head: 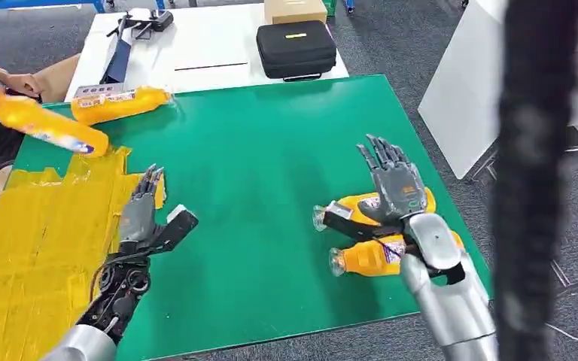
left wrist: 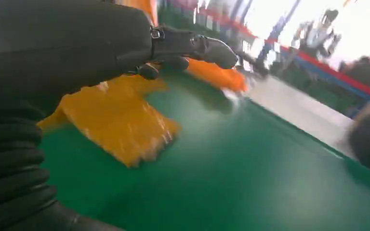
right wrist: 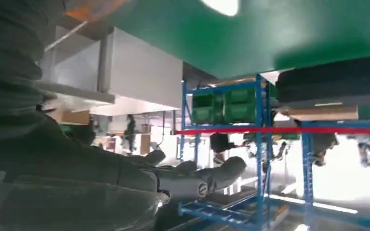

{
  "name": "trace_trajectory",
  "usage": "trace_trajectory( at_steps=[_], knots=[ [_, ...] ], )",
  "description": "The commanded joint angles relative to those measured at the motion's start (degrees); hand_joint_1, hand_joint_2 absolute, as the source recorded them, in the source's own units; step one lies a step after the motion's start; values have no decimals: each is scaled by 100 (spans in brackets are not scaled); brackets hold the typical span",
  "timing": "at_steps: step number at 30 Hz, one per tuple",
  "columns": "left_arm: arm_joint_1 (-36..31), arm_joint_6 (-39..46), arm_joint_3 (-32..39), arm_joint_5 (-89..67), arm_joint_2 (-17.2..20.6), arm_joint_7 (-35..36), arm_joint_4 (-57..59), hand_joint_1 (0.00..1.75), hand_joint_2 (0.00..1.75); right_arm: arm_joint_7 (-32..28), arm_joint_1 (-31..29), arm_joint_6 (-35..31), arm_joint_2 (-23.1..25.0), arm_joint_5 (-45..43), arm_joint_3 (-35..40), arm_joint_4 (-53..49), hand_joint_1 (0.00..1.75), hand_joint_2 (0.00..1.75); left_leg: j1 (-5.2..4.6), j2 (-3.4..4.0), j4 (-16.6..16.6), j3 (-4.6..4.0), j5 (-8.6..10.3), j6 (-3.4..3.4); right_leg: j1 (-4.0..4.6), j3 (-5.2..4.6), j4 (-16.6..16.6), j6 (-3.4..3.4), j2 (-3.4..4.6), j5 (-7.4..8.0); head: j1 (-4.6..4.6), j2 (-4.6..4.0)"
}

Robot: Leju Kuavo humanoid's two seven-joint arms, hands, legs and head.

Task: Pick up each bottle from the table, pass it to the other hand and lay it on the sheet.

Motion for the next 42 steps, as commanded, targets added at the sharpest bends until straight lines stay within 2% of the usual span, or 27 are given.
trace_trajectory(
  at_steps=[1, 6, 11, 16, 18, 21, 27, 33, 42],
  knots=[
    [321, -2281, 703, 3182, -363, 193, -1585, 0, 175, -382, -949, -244, -672, -1, 12, 1648, 0, 175, 8, 12, 9, 18, -12, -14, 9, 23, -2, -1, 1, -5, 2, 0],
    [323, -2779, 507, 3946, -256, 377, -1804, 0, 175, -670, -770, 53, -764, -292, -124, 1497, 0, 175, 10, -4, 11, 37, -21, -22, 12, 43, 1, -6, -15, -18, 0, 0],
    [388, -2774, 369, 4066, -233, 388, -1982, 0, 175, -814, -706, 156, -791, -427, -201, 1467, 0, 175, 10, 1, 10, 37, -21, -19, 13, 43, -1, -5, -12, -17, 2, 0],
    [553, -2881, 89, 4299, -150, 342, -2418, 0, 175, -1486, -555, 711, -667, -1621, -614, 1329, 0, 175, 5, -5, 0, 15, -6, -8, 6, 19, -7, -1, -13, -5, 0, 0],
    [577, -2839, 10, 4340, -130, 374, -2474, 0, 175, -1829, -351, 1154, -657, -2373, -828, 1005, 0, 175, 5, -6, 3, 20, -10, -11, 7, 24, -4, -2, -15, -9, 0, 0],
    [551, -2746, -10, 4453, -109, 407, -2307, 0, 175, -1855, -69, 1401, -706, -2653, -943, 467, 0, 175, 9, -10, 9, 39, -23, -20, 11, 45, 1, -5, -22, -22, 0, 0],
    [462, -2701, -14, 4508, -123, 376, -2050, 0, 175, -1668, 100, 1582, -827, -2547, -969, 159, 0, 175, 7, -7, 7, 32, -22, -15, 9, 37, 1, -6, -19, -18, 0, 0],
    [299, -2693, -55, 4534, -156, 365, -1774, 0, 175, -1188, -8, 1438, -914, -1871, -917, 617, 0, 175, 5, -8, 5, 26, -16, -9, 8, 31, -3, -3, -19, -11, 0, 0],
    [205, -2692, -82, 4547, -169, 363, -1628, 0, 175, -1118, -143, 1370, -949, -1599, -829, 1022, 0, 175, 5, -3, 2, 25, -14, -6, 7, 29, -7, -2, -13, -8, 0, 0]
  ],
)
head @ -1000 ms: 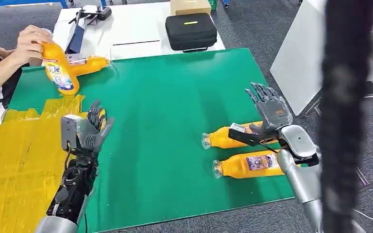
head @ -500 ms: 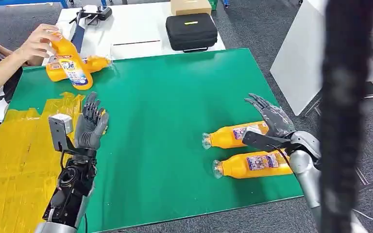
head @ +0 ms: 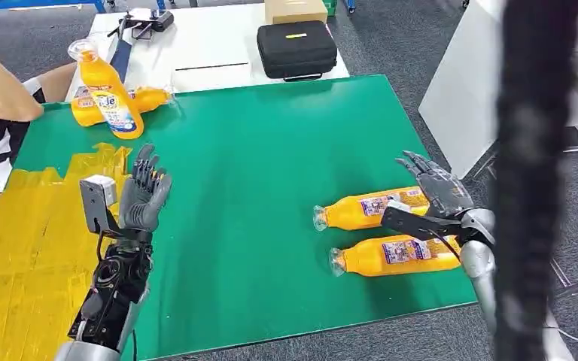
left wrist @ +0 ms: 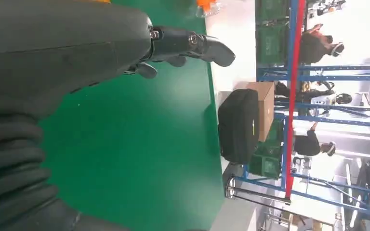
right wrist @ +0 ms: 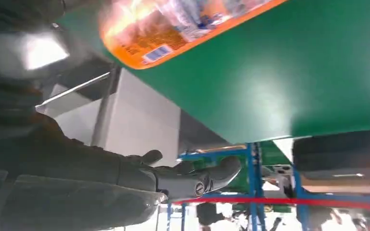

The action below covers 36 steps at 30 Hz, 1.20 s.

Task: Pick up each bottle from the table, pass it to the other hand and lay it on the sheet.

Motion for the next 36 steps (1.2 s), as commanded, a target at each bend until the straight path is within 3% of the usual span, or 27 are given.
trace_trajectory(
  at_steps=[1, 19, 21, 22, 24, 25, 26, 36],
  knots=[
    [-295, 24, -150, 38, 44, 14, 565, 0, 175, 119, -295, -128, 17, 217, 79, 701, 0, 175, 10, 12, 6, 48, -23, -25, 12, 50, -1, -7, -3, -18, 0, 0],
    [-354, -28, -183, 186, 39, 20, 675, 0, 175, 55, -1219, -71, 221, 401, 569, 2215, 0, 175, 9, 20, 2, 39, -17, -20, 9, 40, -3, -6, 7, -11, 0, 0],
    [-387, -44, -200, 228, 37, 17, 730, 0, 175, 77, -1440, -57, 226, 429, 688, 2647, 0, 175, 5, 16, -1, 25, -8, -12, 6, 25, -5, -4, 7, -4, 0, 0],
    [-392, -45, -206, 237, 37, 16, 747, 0, 175, 88, -1490, -66, 228, 443, 714, 2760, 0, 175, 14, 32, 15, 69, -36, -33, 16, 70, 6, -9, 11, -26, 0, 0],
    [-387, -42, -185, 309, 18, -10, 766, 0, 175, 165, -1665, -181, 246, 528, 829, 3201, 0, 175, 6, 18, -2, 23, -6, -11, 7, 24, -7, -3, 10, -1, 0, 0],
    [-378, -40, -178, 315, 9, -14, 755, 0, 175, 167, -1707, -192, 252, 531, 852, 3310, 0, 175, 14, 35, 12, 63, -30, -29, 15, 64, 1, -7, 16, -18, 0, 0],
    [-376, -43, -183, 313, -3, -14, 741, 0, 175, 157, -1726, -192, 253, 519, 862, 3388, 0, 175, 8, 20, 1, 31, -11, -15, 9, 33, -6, -4, 10, -4, 0, 0],
    [-425, -50, -179, 355, -3, 2, 811, 0, 175, 250, -2108, 101, 182, 549, 1179, 4242, 0, 175, 9, 20, 8, 44, -20, -21, 11, 46, 2, -7, 5, -16, 0, 0]
  ],
)
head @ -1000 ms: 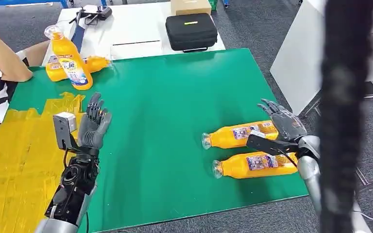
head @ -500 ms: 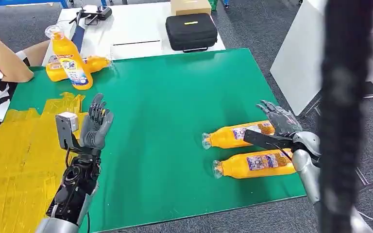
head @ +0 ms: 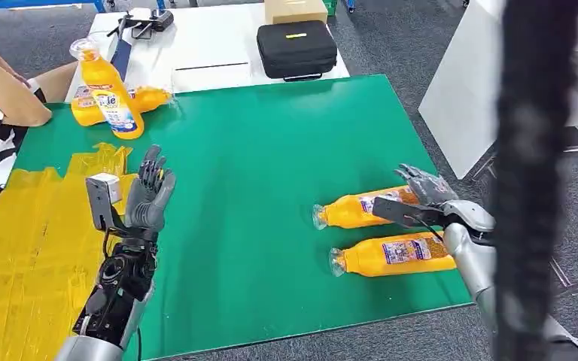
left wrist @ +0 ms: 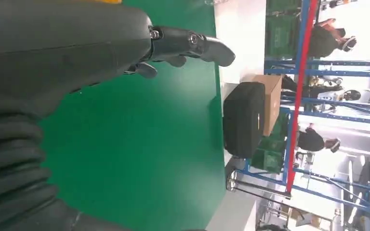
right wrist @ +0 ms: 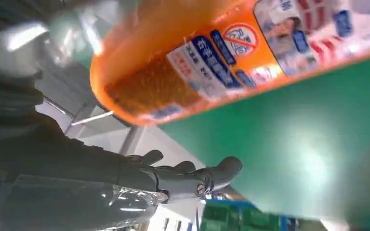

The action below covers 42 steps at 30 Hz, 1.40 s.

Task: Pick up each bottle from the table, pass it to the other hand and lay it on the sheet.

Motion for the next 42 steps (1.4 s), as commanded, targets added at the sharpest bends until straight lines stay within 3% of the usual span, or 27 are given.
trace_trajectory(
  at_steps=[1, 8, 9, 12, 13, 15, 16, 17, 19, 20, 26, 27, 32, 42],
  knots=[
    [-307, -16, -73, 50, 15, 21, 497, 0, 175, 55, -707, 221, 35, -12, 554, 1386, 0, 175, 8, 15, 3, 37, -17, -20, 9, 37, -2, -6, 4, -11, 2, 0],
    [-324, -9, -63, 70, 17, 17, 525, 0, 175, 129, -856, 183, 61, -11, 607, 1709, 0, 175, 8, 12, 3, 34, -15, -19, 10, 34, -3, -5, 1, -10, 2, 0],
    [-326, -8, -63, 71, 18, 17, 525, 0, 175, 163, -867, 146, 70, 11, 617, 1733, 0, 175, 16, 23, 20, 69, -39, -37, 18, 71, 9, -9, 1, -31, 0, 0],
    [-330, -5, -61, 73, 20, 15, 529, 0, 175, 239, -921, -6, 152, 65, 631, 1886, 5, 175, 9, 14, 4, 41, -18, -22, 10, 41, -2, -6, 1, -14, 2, 0],
    [-326, -2, -68, 75, 26, 13, 516, 0, 175, 252, -961, -168, 208, 83, 610, 1996, 37, 175, 9, 15, 4, 41, -18, -22, 10, 41, -3, -6, 2, -13, 2, 0],
    [-300, -6, -87, 76, 43, 6, 437, 0, 175, 295, -939, -301, 272, 132, 614, 2012, 159, 175, 6, 16, -1, 30, -11, -16, 6, 28, -5, -5, 7, -7, 2, 0],
    [-287, -5, -93, 75, 45, 4, 404, 0, 175, 336, -924, -364, 297, 155, 607, 2005, 164, 175, 13, 31, 13, 67, -36, -33, 14, 64, 6, -10, 11, -27, 2, 0],
    [-248, -7, -109, 74, 50, 5, 309, 0, 175, 420, -917, -478, 338, 215, 627, 2013, 175, 175, 9, 15, 0, 32, -13, -17, 10, 33, -6, -5, 5, -8, 2, 0],
    [-200, 14, -126, 75, 58, 9, 201, 0, 175, 461, -967, -631, 413, 279, 605, 2091, 175, 175, 16, 28, 12, 68, -36, -34, 18, 67, 4, -10, 8, -27, 2, 0],
    [-199, 15, -126, 75, 58, 9, 200, 0, 175, 461, -976, -629, 428, 278, 607, 2088, 175, 175, 9, 18, 1, 29, -12, -17, 10, 28, -5, -5, 8, -6, 4, 0],
    [-117, 11, -122, 139, 52, 67, 91, 0, 175, 498, -996, -1255, 614, 154, 277, 2003, 175, 175, 12, 26, 11, 52, -27, -29, 14, 51, 4, -8, 9, -19, 4, 0],
    [-89, 7, -126, 142, 60, 68, 48, 0, 175, 508, -974, -1390, 656, 122, 209, 1939, 175, 175, 5, 16, -2, 22, -7, -14, 6, 20, -4, -4, 7, -3, 0, 0],
    [162, -97, -292, 102, 54, 113, -544, 0, 175, 376, -562, -2611, 1063, -502, -558, 1036, 175, 175, 10, 33, 4, 48, -25, -23, 11, 43, 2, -9, 19, -17, 4, 0],
    [284, -686, -724, 248, 32, 315, -1062, 0, 175, -366, 128, -3251, 1624, -1494, -949, 250, 175, 175, 11, 12, 0, 31, -12, -16, 11, 32, -3, -6, 0, -11, 2, 0]
  ],
)
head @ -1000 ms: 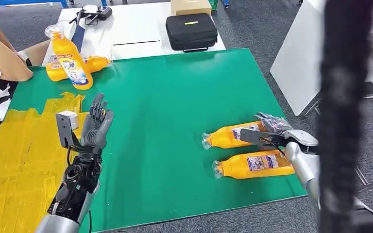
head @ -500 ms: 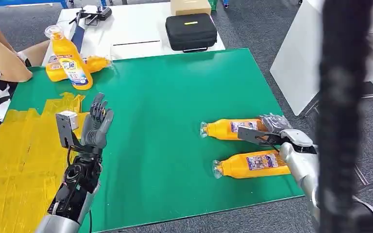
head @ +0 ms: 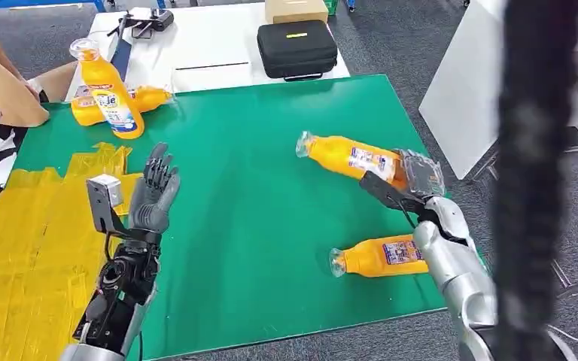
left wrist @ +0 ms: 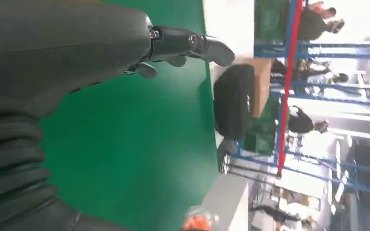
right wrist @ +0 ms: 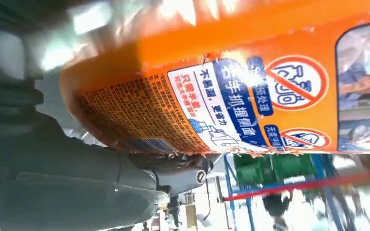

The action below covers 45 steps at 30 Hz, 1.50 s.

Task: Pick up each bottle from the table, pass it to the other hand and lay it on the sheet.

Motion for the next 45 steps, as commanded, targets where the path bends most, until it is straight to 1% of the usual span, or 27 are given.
trace_trajectory(
  at_steps=[1, 3, 4, 5, 6, 7, 8, 9, 12, 13, 15, 19, 20, 22, 25, 26, 27, 28, 30, 31, 32, 35, 37, 38, 39, 41, 45],
  knots=[
    [50, -407, -484, 121, 35, 153, -469, 0, 175, -446, 428, -335, 721, -538, -546, -620, 175, 175, 11, 19, 6, 44, -23, -25, 12, 43, 0, -7, 6, -17, 0, 0],
    [55, -677, -649, 219, 62, 243, -615, 0, 175, -654, 504, -304, 875, -840, -531, -729, 175, 175, 8, 13, -1, 25, -12, -16, 8, 25, -6, -5, 4, -7, 2, 0],
    [55, -677, -649, 219, 62, 243, -615, 0, 175, -654, 504, -304, 875, -840, -531, -729, 175, 175, 12, 16, 8, 41, -24, -25, 13, 42, 2, -9, 3, -19, 0, 0],
    [22, -787, -802, 211, 113, 279, -742, 0, 175, -953, 516, -10, 985, -1330, -510, -824, 175, 175, 9, 16, 5, 30, -18, -21, 9, 29, 1, -7, 5, -13, 0, 0],
    [-13, -838, -889, 229, 141, 316, -812, 0, 175, -1032, 494, 258, 993, -1543, -398, -835, 175, 175, 9, 18, 3, 28, -17, -19, 9, 27, -2, -6, 8, -10, 2, 0],
    [-48, -884, -932, 267, 143, 376, -842, 0, 175, -1085, 476, 430, 1035, -1713, -355, -857, 175, 175, 16, 33, 20, 65, -44, -38, 18, 62, 13, -12, 13, -33, 0, 0],
    [-74, -953, -974, 314, 160, 418, -852, 0, 175, -1163, 466, 601, 1056, -1882, -334, -875, 175, 175, 10, 22, 9, 37, -24, -24, 11, 34, 6, -8, 9, -18, 0, 0],
    [-149, -1100, -1055, 430, 194, 491, -849, 0, 175, -1381, 451, 1025, 1108, -2258, -273, -922, 175, 175, 11, 26, 18, 45, -33, -31, 12, 42, 14, -10, 9, -26, 0, 0],
    [-307, -1143, -1204, 518, 204, 529, -826, 0, 175, -1572, 468, 1483, 1235, -2706, -53, -1035, 175, 175, 7, 13, 3, 18, -10, -17, 8, 17, 0, -6, 4, -6, 0, 0],
    [-325, -1141, -1214, 518, 199, 539, -823, 0, 175, -1570, 475, 1486, 1251, -2713, -32, -1045, 175, 175, 12, 22, 14, 39, -26, -27, 13, 36, 10, -9, 7, -19, 0, 0],
    [-360, -1127, -1294, 519, 221, 535, -820, 0, 175, -1640, 500, 1721, 1287, -2995, 64, -1109, 175, 175, 8, 12, 3, 23, -12, -18, 9, 22, 0, -6, 3, -9, 2, 0],
    [-356, -1122, -1315, 526, 231, 541, -829, 0, 175, -1634, 501, 1738, 1287, -3016, 116, -1124, 175, 175, 6, 11, 0, 23, -10, -15, 6, 22, -2, -5, 2, -7, 0, 0],
    [-380, -1117, -1361, 532, 253, 548, -811, 0, 175, -1720, 499, 1978, 1300, -3304, 130, -1135, 175, 175, 9, 16, 7, 30, -17, -22, 9, 29, 2, -6, 3, -12, 0, 0],
    [-401, -1114, -1383, 532, 235, 550, -798, 0, 175, -1776, 475, 2198, 1370, -3432, 201, -1146, 175, 175, 5, 9, -1, 21, -8, -14, 5, 19, -3, -4, 1, -6, 0, 0],
    [-401, -1067, -1433, 512, 226, 570, -733, 0, 175, -1771, 371, 2277, 1495, -3411, 476, -1125, 175, 175, 9, 23, 10, 46, -26, -26, 9, 43, 7, -8, 9, -20, 0, 0],
    [-409, -1005, -1429, 489, 224, 569, -698, 0, 175, -1745, 335, 2309, 1499, -3412, 607, -1114, 175, 175, 7, 25, 6, 33, -19, -22, 7, 29, 4, -7, 13, -12, 2, 0],
    [-429, -949, -1423, 473, 213, 572, -644, 0, 175, -1709, 344, 2320, 1513, -3397, 705, -1150, 175, 175, 10, 34, 14, 51, -31, -29, 11, 46, 10, -9, 18, -21, 2, 0],
    [-447, -820, -1410, 396, 209, 544, -593, 0, 175, -1676, 385, 2334, 1548, -3377, 831, -1212, 175, 175, 5, 23, 3, 30, -15, -19, 5, 25, 1, -6, 13, -9, 0, 0],
    [-467, -500, -1416, 103, 211, 438, -560, 0, 175, -1613, 447, 2327, 1594, -3332, 977, -1297, 175, 175, 19, 44, 30, 79, -52, -49, 21, 73, 24, -16, 19, -40, 0, 0],
    [-465, -493, -1420, 96, 202, 435, -554, 0, 175, -1575, 468, 2289, 1644, -3314, 1013, -1308, 175, 175, 7, 17, 4, 23, -11, -20, 8, 19, 1, -7, 7, -7, 0, 0],
    [-468, -345, -1442, -74, 214, 390, -576, 0, 175, -1559, 487, 2290, 1635, -3309, 1064, -1355, 175, 175, 10, 17, 4, 37, -17, -24, 11, 35, 1, -8, 4, -13, 2, 0],
    [-413, 296, -1576, -836, 171, 275, -731, 0, 175, -1514, 467, 2319, 1665, -3358, 1182, -1426, 175, 175, 10, 21, 5, 36, -18, -23, 10, 32, 2, -6, 8, -13, 0, 0],
    [-386, 762, -1651, -1411, 149, 211, -793, 0, 175, -1514, 483, 2320, 1683, -3353, 1280, -1498, 175, 175, 16, 24, 17, 59, -35, -34, 17, 56, 11, -9, 4, -29, 2, 0],
    [-372, 966, -1676, -1649, 134, 193, -819, 0, 175, -1499, 501, 2334, 1688, -3351, 1340, -1550, 175, 175, 14, 15, 13, 53, -30, -29, 14, 52, 8, -7, -2, -27, 0, 0],
    [-351, 1457, -1702, -2199, 119, 122, -867, 0, 175, -1484, 517, 2346, 1681, -3352, 1427, -1607, 175, 175, 9, 12, 3, 31, -14, -19, 9, 30, 0, -4, 1, -13, 0, 0],
    [-298, 1905, -1717, -2713, 92, 146, -971, 0, 175, -1432, 514, 2339, 1702, -3355, 1535, -1644, 175, 175, 8, 16, 2, 32, -15, -18, 7, 30, -1, -4, 5, -13, 0, 0],
    [-208, 2034, -1720, -2853, 75, 140, -1068, 0, 175, -1401, 491, 2299, 1730, -3359, 1601, -1615, 175, 175, 7, 12, 1, 37, -16, -20, 6, 35, 0, -5, 1, -15, 2, 0]
  ],
)
